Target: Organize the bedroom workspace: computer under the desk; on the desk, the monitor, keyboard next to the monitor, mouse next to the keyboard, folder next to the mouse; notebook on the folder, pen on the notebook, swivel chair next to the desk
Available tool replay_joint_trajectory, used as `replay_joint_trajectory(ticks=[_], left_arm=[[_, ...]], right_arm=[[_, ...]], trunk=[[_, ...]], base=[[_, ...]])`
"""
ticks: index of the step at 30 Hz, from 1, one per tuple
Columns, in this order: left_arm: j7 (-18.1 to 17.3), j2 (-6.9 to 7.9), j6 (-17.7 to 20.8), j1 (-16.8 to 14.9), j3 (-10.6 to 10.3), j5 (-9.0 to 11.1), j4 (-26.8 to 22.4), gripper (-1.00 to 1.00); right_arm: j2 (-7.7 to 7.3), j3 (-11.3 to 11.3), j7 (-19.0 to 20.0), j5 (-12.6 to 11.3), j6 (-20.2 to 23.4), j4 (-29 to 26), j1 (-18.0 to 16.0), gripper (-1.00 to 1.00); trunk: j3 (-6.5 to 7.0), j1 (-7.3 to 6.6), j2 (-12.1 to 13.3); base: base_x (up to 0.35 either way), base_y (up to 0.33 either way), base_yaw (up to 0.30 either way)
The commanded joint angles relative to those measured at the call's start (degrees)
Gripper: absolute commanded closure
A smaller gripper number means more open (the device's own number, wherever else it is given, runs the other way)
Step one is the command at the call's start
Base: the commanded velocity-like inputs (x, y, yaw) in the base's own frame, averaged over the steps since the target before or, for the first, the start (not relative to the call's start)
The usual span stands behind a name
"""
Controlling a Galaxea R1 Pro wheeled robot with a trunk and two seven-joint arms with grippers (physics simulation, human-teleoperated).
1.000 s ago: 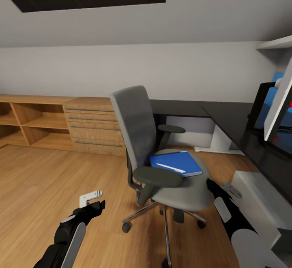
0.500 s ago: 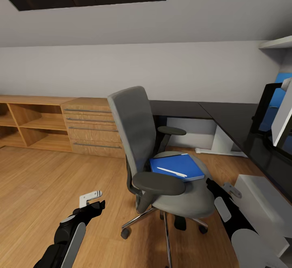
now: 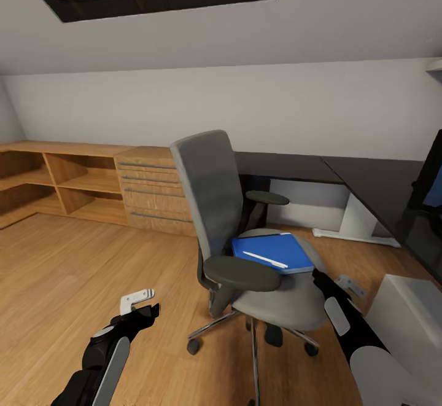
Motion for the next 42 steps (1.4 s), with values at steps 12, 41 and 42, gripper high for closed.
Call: replay_joint_trajectory(ticks=[12,41,42], left_arm=[[0.46,-0.02,0.17,-0.05,-0.05,0.61,-0.04,-1.0],[0.48,-0.02,0.18,-0.05,-0.09,0.68,-0.04,-1.0],[0.47,-0.02,0.18,-0.05,-0.07,0.68,-0.04,-1.0]], right_arm=[[0.09,0.29,-0.05,-1.15,-0.13,1.36,0.03,-1.0],[0.1,0.29,-0.05,-1.1,-0.33,1.36,0.03,-1.0],[0.1,0.29,-0.05,-1.1,-0.33,1.36,0.03,-1.0]], trunk=[[-0.06,-0.01,-0.02],[-0.06,-0.01,-0.02],[-0.06,-0.01,-0.02]], base=[[0.0,0.0,0.257],[0.0,0.0,0.266],[0.0,0.0,0.266]])
